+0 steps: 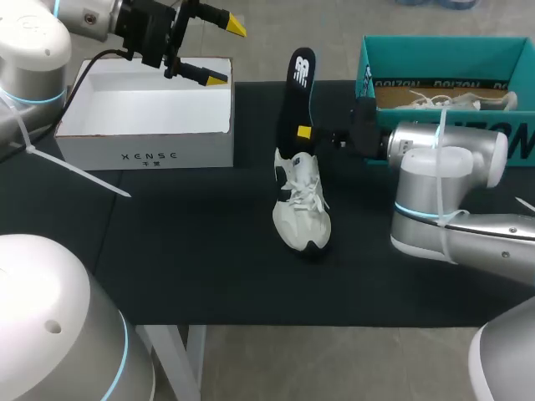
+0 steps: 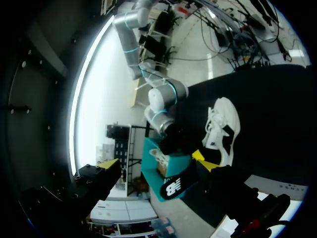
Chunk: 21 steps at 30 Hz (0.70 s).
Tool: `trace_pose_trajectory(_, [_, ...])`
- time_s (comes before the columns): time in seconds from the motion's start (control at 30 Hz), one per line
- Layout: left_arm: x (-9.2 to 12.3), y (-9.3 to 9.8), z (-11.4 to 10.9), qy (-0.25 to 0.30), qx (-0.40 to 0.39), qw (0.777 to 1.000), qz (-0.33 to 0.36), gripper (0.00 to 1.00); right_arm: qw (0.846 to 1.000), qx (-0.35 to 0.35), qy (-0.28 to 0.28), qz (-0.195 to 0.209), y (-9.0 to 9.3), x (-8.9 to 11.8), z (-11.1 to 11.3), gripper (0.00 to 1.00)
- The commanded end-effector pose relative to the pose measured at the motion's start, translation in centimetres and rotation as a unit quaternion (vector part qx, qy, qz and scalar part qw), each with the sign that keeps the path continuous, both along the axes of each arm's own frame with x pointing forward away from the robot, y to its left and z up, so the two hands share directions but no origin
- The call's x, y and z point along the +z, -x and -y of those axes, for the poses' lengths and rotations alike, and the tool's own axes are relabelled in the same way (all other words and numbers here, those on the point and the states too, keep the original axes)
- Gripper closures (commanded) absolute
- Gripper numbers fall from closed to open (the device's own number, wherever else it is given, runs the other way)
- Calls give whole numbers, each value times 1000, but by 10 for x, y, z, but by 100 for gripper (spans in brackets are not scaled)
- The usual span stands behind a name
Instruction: Take the shoe out of the shoebox, open the shoe tongue, remove and reinsert the insole, then place the shoe into the shoebox
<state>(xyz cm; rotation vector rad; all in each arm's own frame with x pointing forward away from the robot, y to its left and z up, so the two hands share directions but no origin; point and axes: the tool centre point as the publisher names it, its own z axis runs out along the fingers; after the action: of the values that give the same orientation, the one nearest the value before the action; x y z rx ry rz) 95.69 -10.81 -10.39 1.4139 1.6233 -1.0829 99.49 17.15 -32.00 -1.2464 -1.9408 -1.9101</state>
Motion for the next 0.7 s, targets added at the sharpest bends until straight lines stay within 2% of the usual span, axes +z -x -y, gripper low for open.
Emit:
trace_pose_trajectory(0.03, [1,0,0,-2,-1,1000,0,0,1000,-5,-2,-5,7,-4,-1,100])
trace_pose_trajectory(0.47, [1,0,0,-2,-1,1000,0,0,999,-6,-19,-46,19,-32,-5,100])
trace_pose_trajectory(0.7, [1,0,0,-2,-1,1000,0,0,998,-16,-26,-61,32,-38,-4,100])
